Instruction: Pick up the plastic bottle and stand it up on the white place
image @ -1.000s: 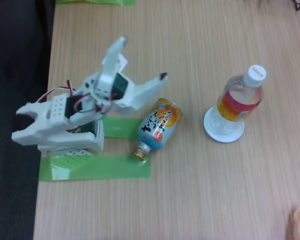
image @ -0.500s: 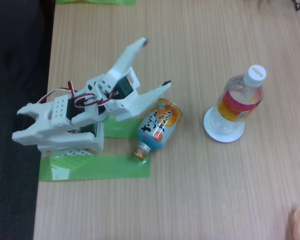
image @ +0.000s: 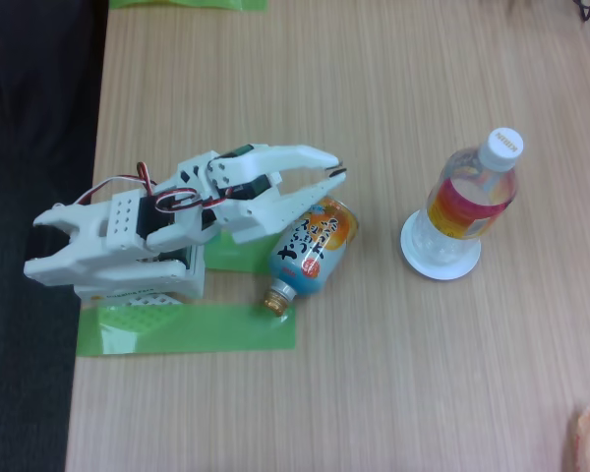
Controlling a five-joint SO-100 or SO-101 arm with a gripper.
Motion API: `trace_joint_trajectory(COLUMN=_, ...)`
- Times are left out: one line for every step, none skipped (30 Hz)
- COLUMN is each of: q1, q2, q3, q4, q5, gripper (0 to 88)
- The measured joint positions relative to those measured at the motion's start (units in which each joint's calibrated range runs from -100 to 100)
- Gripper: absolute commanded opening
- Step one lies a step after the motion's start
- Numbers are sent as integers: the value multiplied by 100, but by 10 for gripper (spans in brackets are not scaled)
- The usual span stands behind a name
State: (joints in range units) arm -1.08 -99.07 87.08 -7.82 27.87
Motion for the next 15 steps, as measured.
trace_joint_trajectory(q1=0, q2=8, q3=0, q4=0, q5=5, gripper=11)
trace_joint_trajectory(q1=0, q2=0, q3=0, q4=0, q5=5, gripper=11)
trace_joint_trajectory(q1=0, q2=-8, q3=0, q4=0, q5=-26, gripper=11)
trace_joint_trajectory(q1=0, q2=-8, q3=0, q4=0, q5=-100, gripper=11)
trace_joint_trajectory(q1=0, q2=-8, q3=0, q4=0, q5=-210, gripper=11)
trace_joint_trajectory(q1=0, q2=-8, q3=0, q4=0, q5=-331, gripper=11)
trace_joint_trajectory(q1=15, q2=-8, q3=0, q4=0, q5=-447, gripper=11)
trace_joint_trajectory(q1=22, q2=-8, q3=0, q4=0, q5=-547, gripper=11)
trace_joint_trajectory(q1=30, q2=-8, q3=0, q4=0, q5=-641, gripper=11)
trace_joint_trajectory(q1=30, q2=-8, q3=0, q4=0, q5=-752, gripper=11)
trace_joint_trajectory(q1=30, q2=-8, q3=0, q4=0, q5=-878, gripper=11)
trace_joint_trajectory(q1=30, q2=-8, q3=0, q4=0, q5=-1025, gripper=11)
trace_joint_trajectory(q1=30, q2=-8, q3=0, q4=-25, q5=-1183, gripper=11)
trace_joint_trajectory(q1=22, q2=-8, q3=0, q4=-93, q5=-1351, gripper=11)
trace_joint_trajectory(q1=22, q2=-8, q3=0, q4=-178, q5=-1519, gripper=11)
